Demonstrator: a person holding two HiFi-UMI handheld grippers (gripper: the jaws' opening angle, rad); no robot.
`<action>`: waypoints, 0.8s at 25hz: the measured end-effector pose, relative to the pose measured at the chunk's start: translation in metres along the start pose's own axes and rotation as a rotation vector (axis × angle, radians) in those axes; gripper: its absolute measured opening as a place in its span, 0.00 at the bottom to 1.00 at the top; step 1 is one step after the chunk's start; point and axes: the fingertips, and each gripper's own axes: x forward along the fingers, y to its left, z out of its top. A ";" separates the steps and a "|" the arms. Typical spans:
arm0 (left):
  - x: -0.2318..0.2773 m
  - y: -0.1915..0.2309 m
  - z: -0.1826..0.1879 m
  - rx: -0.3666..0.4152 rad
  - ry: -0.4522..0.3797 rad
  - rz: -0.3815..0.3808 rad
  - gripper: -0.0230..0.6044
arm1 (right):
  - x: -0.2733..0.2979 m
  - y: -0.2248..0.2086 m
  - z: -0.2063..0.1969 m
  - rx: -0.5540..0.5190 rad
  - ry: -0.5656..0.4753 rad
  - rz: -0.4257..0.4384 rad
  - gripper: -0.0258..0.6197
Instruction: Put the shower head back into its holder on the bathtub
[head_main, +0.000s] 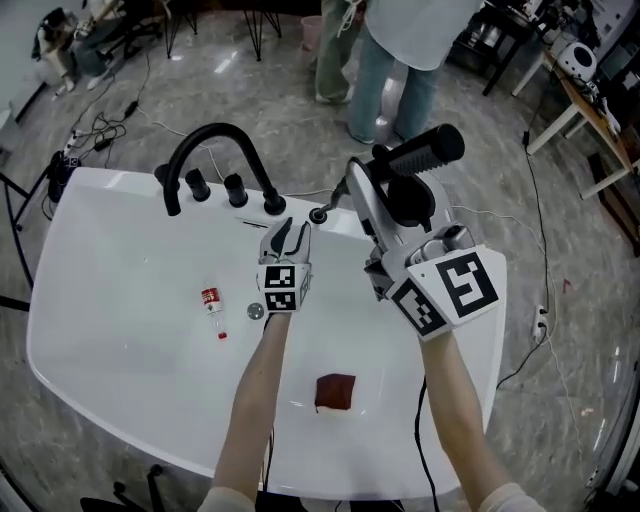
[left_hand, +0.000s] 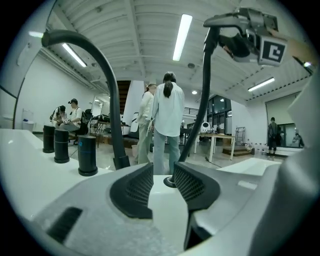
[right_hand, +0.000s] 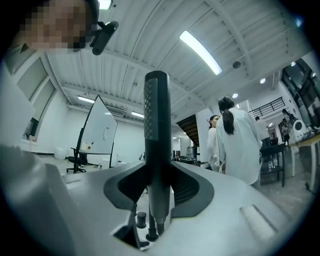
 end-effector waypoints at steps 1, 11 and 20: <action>-0.005 0.002 0.006 -0.003 -0.024 0.004 0.23 | 0.005 -0.002 -0.012 0.004 0.019 -0.005 0.25; -0.076 0.012 0.016 -0.089 -0.139 0.042 0.03 | 0.062 -0.026 -0.137 0.065 0.205 -0.044 0.25; -0.079 0.028 0.021 -0.082 -0.159 0.037 0.03 | 0.081 -0.037 -0.216 0.046 0.341 -0.070 0.25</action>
